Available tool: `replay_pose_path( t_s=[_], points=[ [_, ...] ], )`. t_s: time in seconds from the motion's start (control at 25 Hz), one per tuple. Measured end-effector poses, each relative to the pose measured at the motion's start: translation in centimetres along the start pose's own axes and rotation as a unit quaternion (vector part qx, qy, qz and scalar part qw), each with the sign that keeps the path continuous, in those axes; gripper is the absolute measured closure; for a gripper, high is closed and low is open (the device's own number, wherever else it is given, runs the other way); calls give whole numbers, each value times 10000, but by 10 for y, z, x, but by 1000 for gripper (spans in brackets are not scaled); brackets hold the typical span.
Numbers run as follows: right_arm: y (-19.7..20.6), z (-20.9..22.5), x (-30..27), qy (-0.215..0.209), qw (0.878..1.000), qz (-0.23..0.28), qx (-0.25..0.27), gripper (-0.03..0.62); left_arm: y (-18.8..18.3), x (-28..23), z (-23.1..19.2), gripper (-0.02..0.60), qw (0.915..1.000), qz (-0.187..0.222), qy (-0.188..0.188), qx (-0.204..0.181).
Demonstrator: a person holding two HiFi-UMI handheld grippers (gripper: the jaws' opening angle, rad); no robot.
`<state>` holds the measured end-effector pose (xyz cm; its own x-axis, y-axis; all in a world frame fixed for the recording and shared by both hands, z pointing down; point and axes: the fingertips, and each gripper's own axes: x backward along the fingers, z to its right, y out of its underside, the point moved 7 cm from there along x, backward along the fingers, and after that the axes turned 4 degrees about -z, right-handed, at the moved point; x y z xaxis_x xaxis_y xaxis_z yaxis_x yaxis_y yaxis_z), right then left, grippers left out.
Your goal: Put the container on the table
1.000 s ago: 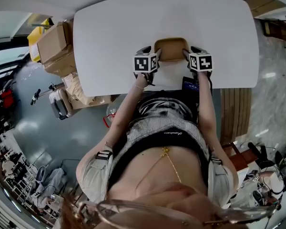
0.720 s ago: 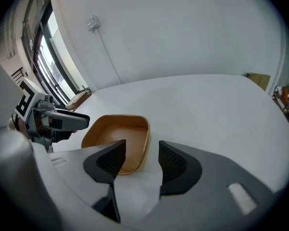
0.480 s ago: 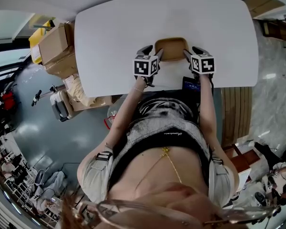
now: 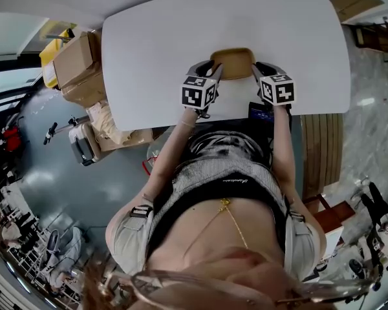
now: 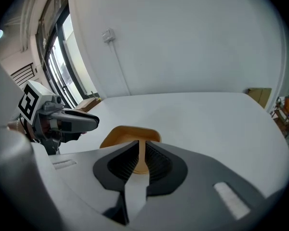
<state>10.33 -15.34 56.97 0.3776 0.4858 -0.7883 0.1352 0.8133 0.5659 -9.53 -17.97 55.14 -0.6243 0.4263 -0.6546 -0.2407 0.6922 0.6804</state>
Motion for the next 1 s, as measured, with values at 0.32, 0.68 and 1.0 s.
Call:
replay_pose_path(
  t_s=[0.32, 0.68, 1.0],
  points=[
    [-4, -16, 13, -188, 9995, 202, 128, 568, -6, 13, 12, 581, 9993, 239, 23, -281],
    [-9, -31, 17, -416, 9976, 362, 426, 568, -7, 20, 20, 581, 9985, 340, 89, -431],
    [-13, -37, 25, -694, 9939, 773, 381, 568, -11, 32, 24, 581, 9965, 609, 92, -571]
  ],
)
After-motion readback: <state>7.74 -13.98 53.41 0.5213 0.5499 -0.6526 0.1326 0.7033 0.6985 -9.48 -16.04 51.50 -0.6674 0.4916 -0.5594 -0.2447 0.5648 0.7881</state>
